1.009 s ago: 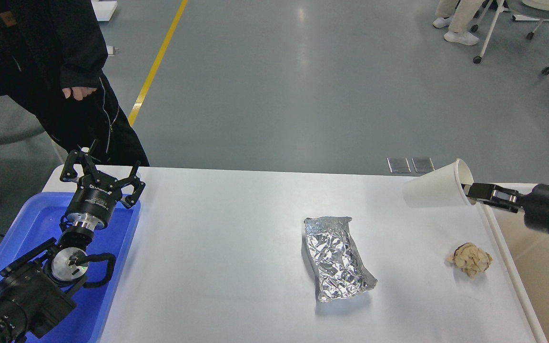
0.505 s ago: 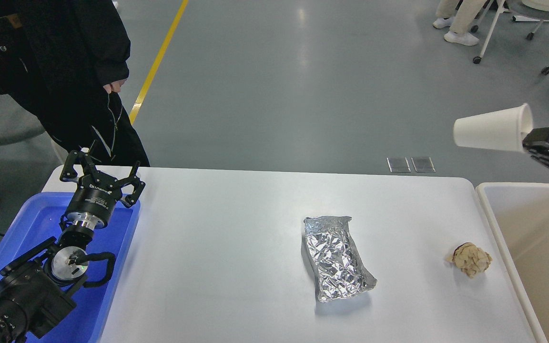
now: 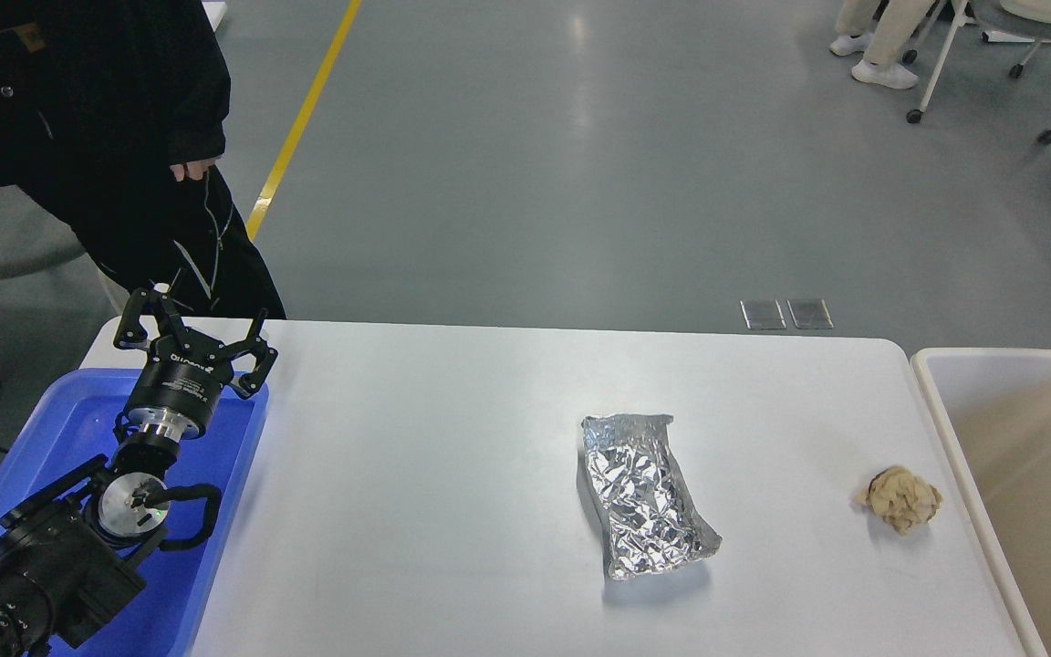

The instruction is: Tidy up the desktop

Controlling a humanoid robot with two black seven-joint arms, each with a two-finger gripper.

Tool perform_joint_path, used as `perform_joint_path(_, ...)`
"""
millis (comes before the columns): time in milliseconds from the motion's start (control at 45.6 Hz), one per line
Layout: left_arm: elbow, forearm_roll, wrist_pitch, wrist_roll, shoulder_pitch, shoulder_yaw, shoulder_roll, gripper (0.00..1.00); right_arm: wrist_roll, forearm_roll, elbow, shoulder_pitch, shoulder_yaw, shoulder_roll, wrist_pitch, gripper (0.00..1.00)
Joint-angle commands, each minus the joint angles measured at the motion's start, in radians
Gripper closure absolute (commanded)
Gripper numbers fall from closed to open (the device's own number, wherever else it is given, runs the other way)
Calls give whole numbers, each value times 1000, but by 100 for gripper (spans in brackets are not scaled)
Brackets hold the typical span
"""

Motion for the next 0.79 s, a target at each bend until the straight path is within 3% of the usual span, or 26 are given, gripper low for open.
perform_joint_path(0,0,0,0,0,0,0,0,0,-145,56,-303,-78,3,150,-10,100)
perform_joint_path(176,0,0,0,0,0,0,0,0,-168,110,-432,-92,4,260,-68,100)
perform_joint_path(549,0,0,0,-2,0,0,0,0,-178,133,-444,-185,18,438,-496,100)
perform_joint_path(768,0,0,0,0,0,0,0,0,-178,209,-442,-242,17,513,-525,100)
